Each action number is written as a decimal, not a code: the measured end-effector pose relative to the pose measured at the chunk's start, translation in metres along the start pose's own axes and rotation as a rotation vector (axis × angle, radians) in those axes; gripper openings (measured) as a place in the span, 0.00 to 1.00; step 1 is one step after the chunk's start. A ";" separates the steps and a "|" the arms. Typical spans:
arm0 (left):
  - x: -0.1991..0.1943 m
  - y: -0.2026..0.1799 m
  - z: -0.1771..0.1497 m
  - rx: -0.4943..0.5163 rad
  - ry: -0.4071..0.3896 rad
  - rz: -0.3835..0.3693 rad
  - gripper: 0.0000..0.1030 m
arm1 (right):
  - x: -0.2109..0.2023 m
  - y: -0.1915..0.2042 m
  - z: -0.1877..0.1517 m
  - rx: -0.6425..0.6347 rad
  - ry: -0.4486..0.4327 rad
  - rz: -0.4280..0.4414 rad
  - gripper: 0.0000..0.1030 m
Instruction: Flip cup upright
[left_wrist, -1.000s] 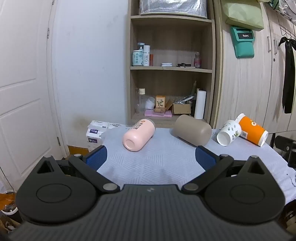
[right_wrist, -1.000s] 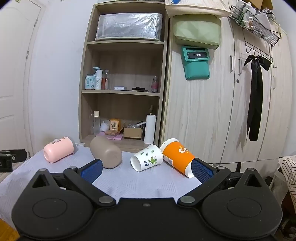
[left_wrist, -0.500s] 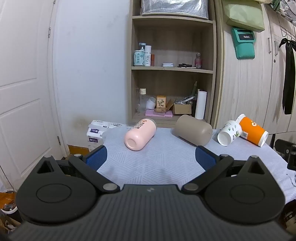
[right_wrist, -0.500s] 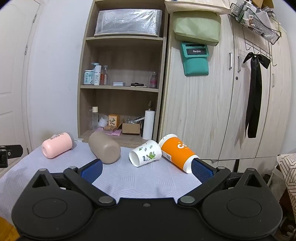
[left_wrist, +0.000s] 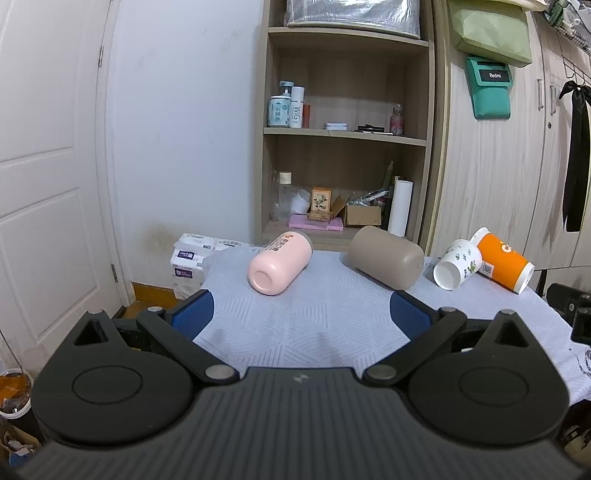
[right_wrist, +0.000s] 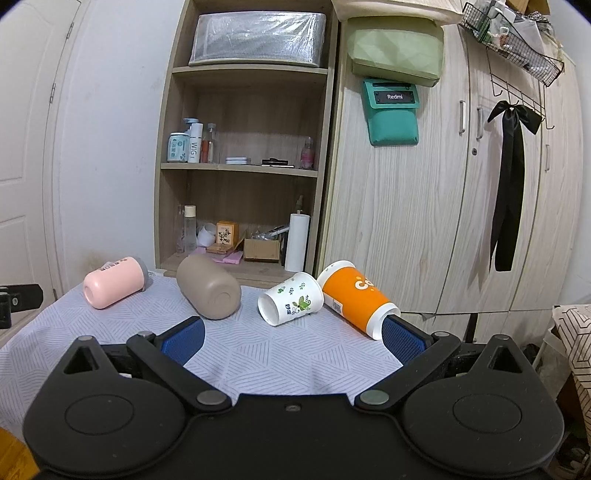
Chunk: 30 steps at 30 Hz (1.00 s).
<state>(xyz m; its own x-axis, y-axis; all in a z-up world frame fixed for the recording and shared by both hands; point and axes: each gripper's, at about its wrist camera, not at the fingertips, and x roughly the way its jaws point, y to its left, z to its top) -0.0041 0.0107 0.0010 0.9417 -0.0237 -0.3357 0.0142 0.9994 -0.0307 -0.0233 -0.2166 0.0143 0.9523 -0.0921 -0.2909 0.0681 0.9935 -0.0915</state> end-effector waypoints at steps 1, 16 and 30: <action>0.001 0.000 0.000 0.000 0.002 0.000 1.00 | 0.000 0.000 0.000 0.000 0.002 -0.001 1.00; 0.005 0.001 -0.003 -0.003 0.016 0.009 1.00 | 0.001 -0.001 -0.001 0.000 0.017 -0.004 1.00; 0.006 0.000 -0.008 0.004 0.038 0.007 1.00 | 0.005 -0.001 0.000 0.006 0.036 -0.005 1.00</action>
<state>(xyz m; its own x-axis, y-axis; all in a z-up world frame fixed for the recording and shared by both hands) -0.0008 0.0108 -0.0083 0.9282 -0.0172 -0.3716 0.0086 0.9997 -0.0247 -0.0189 -0.2183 0.0126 0.9405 -0.0995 -0.3248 0.0748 0.9933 -0.0876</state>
